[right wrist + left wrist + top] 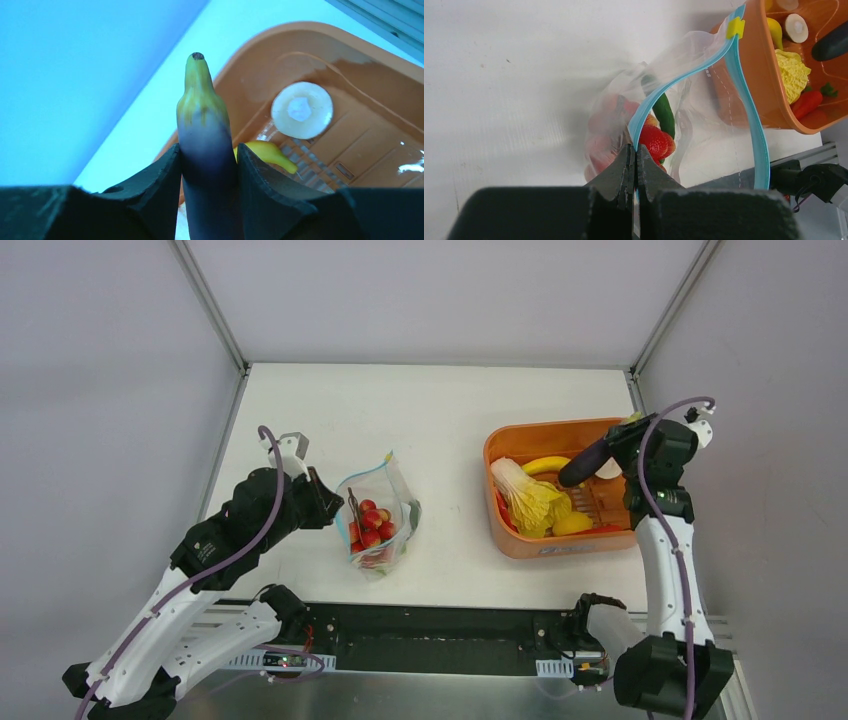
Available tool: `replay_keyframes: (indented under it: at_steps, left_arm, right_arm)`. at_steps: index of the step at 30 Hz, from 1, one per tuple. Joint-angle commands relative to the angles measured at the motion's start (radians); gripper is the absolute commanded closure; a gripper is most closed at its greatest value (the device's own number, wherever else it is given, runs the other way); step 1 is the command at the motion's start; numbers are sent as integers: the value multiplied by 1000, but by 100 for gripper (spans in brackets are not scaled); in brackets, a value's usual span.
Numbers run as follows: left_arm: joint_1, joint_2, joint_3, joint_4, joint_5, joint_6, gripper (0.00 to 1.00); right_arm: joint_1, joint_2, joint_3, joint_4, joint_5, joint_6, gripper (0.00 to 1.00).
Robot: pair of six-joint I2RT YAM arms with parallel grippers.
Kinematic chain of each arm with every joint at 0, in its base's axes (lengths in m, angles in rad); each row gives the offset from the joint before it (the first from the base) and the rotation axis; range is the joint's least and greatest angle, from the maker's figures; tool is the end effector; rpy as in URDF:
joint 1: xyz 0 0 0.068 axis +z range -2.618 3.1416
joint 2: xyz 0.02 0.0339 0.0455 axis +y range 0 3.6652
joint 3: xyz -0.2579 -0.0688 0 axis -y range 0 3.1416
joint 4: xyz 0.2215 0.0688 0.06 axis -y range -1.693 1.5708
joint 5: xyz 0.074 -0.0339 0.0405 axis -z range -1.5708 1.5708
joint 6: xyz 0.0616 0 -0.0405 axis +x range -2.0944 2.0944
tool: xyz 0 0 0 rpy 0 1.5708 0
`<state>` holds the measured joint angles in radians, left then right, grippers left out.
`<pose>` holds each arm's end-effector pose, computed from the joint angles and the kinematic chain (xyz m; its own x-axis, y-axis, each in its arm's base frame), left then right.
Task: Place the food in the zip-top bag and seal the zipper
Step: Pick up the fake vegetable from the bin, then place the fake vegetable in the zipper food storage bag.
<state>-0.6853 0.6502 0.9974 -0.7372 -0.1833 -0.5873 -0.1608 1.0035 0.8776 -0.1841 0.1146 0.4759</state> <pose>0.1055 -0.0717 0.3502 -0.5175 -0.2806 -0.8083 0.2463 0.8559 -0.4548 0.2333 -0.0450 0.3215 -0.1455 0.4847 -0.8625 0.3749 0.8338 0.4053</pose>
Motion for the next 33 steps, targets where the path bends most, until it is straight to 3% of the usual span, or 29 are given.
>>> replay_keyframes:
  at_steps: [1, 7, 16, 21, 24, 33]
  left_arm:
    - [10, 7, -2, 36, 29, -5, 100]
    - [10, 10, -6, 39, 36, -6, 100]
    - [10, 19, -3, 34, 40, -6, 100]
    - [10, 25, 1, 38, 46, -4, 100]
    - [10, 31, 5, 41, 51, -3, 100]
    - [11, 36, 27, 30, 49, 15, 100]
  right_arm:
    - [-6, -88, 45, 88, -86, -41, 95]
    - [4, -109, 42, 147, -252, -78, 99]
    - [21, -73, 34, 143, -271, -135, 100]
    - [59, -68, 57, 211, -448, -116, 100]
    - [183, -63, 75, 276, -487, -137, 100]
    - [679, -14, 157, 359, -379, -435, 100]
